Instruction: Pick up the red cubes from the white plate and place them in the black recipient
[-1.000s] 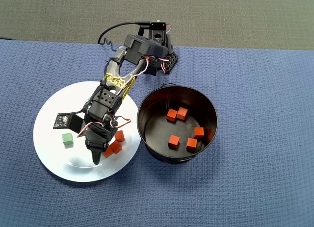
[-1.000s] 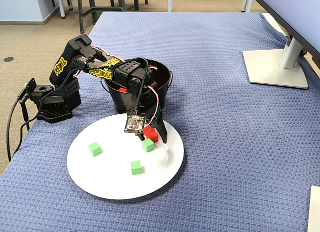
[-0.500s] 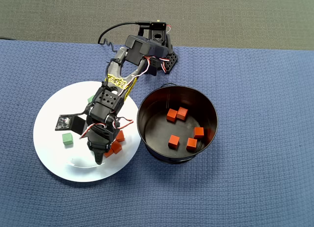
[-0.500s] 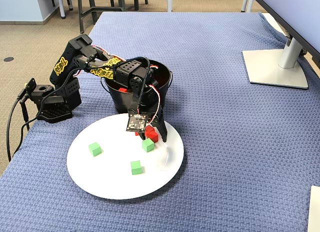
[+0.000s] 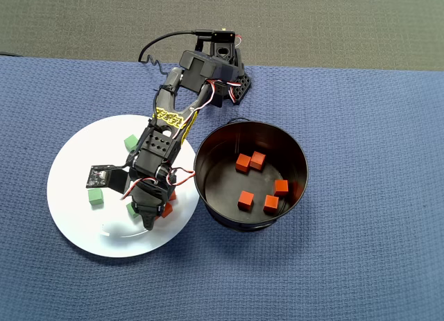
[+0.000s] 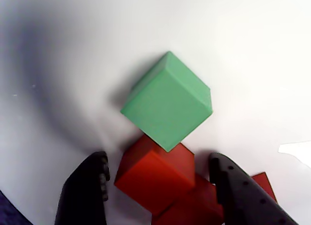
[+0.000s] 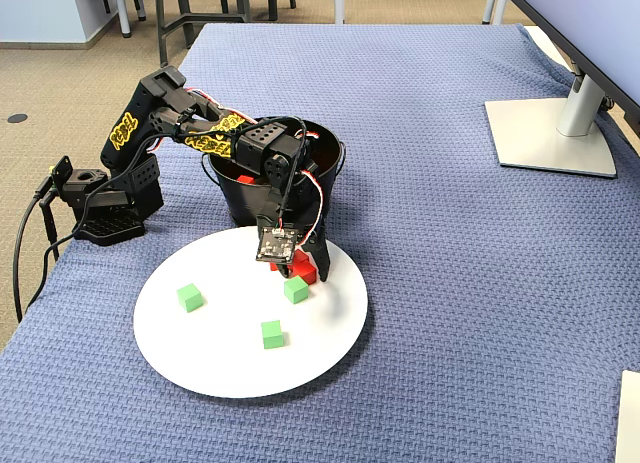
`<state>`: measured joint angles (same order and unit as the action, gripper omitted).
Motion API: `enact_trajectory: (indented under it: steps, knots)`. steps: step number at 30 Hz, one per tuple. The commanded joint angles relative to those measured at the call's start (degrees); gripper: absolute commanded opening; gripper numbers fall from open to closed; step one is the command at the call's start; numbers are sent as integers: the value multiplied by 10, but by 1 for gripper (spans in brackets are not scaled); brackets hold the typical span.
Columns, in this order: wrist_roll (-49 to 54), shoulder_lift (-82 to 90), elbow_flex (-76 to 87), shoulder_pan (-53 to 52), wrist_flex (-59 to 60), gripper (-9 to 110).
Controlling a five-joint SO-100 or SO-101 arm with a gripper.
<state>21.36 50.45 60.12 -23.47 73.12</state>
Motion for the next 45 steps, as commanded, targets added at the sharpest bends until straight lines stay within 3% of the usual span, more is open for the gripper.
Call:
enact_trajectory:
  steps: [1, 15, 33, 45]
  knots:
    - [-9, 48, -4, 11, -17, 15]
    - [-9, 45, -9, 13, -18, 0]
    - [-25, 125, -46, -7, 71, 0]
    - [-30, 269, -32, 7, 142, 0]
